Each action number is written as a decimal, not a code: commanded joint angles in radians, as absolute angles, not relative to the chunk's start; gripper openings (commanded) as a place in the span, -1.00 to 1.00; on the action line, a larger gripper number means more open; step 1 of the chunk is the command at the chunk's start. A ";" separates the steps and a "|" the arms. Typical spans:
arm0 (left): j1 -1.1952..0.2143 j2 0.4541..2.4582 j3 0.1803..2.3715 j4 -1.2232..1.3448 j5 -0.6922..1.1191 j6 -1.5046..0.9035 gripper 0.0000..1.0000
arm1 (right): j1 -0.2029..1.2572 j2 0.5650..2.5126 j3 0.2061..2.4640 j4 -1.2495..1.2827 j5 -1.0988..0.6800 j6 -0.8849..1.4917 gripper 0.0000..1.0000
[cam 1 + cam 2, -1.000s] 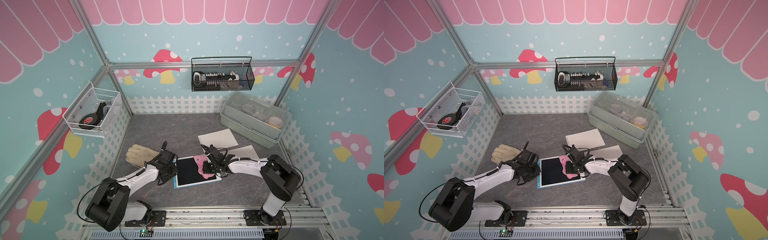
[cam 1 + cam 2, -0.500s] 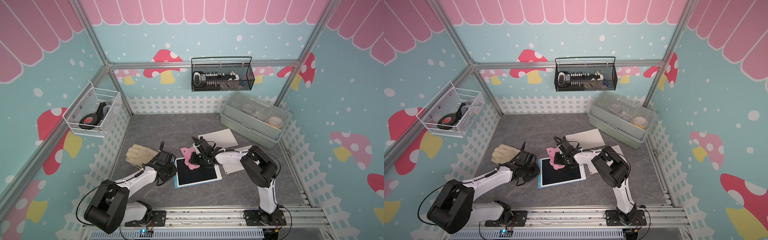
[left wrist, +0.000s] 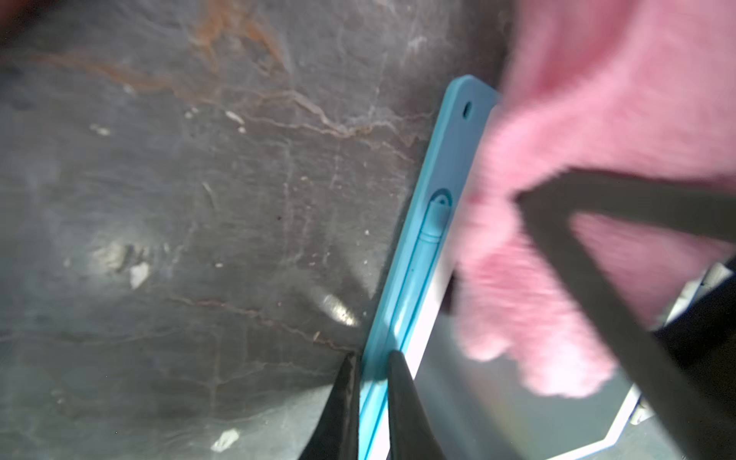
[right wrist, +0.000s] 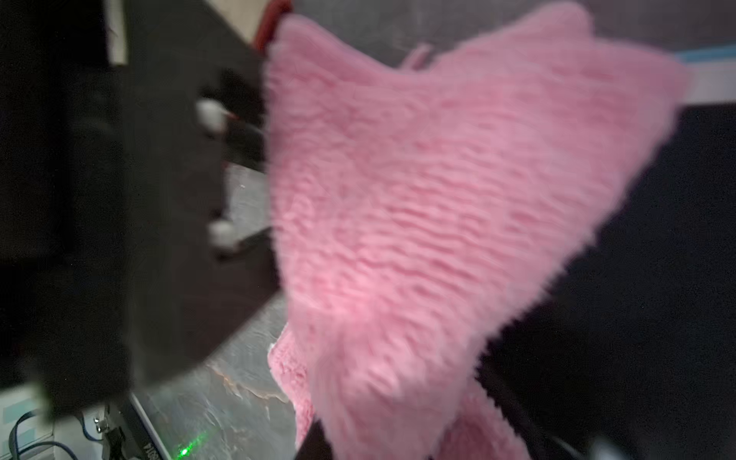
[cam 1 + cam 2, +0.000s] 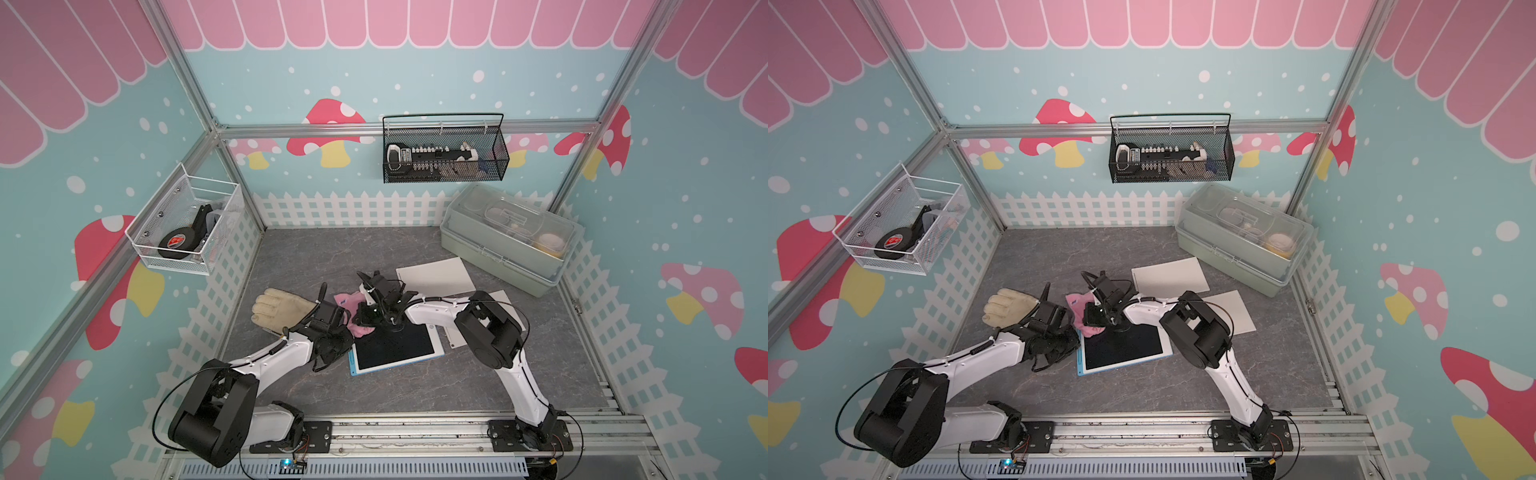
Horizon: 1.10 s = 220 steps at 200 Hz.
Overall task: Wipe the drawing tablet
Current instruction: Wipe the dirt from the drawing tablet.
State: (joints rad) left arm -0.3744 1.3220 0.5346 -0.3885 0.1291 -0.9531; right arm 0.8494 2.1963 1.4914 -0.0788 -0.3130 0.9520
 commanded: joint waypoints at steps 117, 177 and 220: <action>-0.370 1.389 0.465 -0.560 0.088 -0.945 -0.74 | 0.803 2.164 1.497 -0.232 -0.335 0.853 -1.00; -0.291 1.316 0.740 -0.690 0.147 -0.893 -0.17 | 0.805 1.958 1.267 -0.184 -0.203 0.828 -1.00; -0.214 1.564 0.930 -0.696 0.265 -0.765 -0.22 | 0.854 1.847 1.129 -0.121 -0.075 0.890 -1.00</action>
State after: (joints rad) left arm -0.2382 1.4315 0.8562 -0.6483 0.1883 -0.8627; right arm 0.8215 1.8935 1.1591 -0.1619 -0.1776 0.8524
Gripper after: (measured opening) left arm 0.409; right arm 0.073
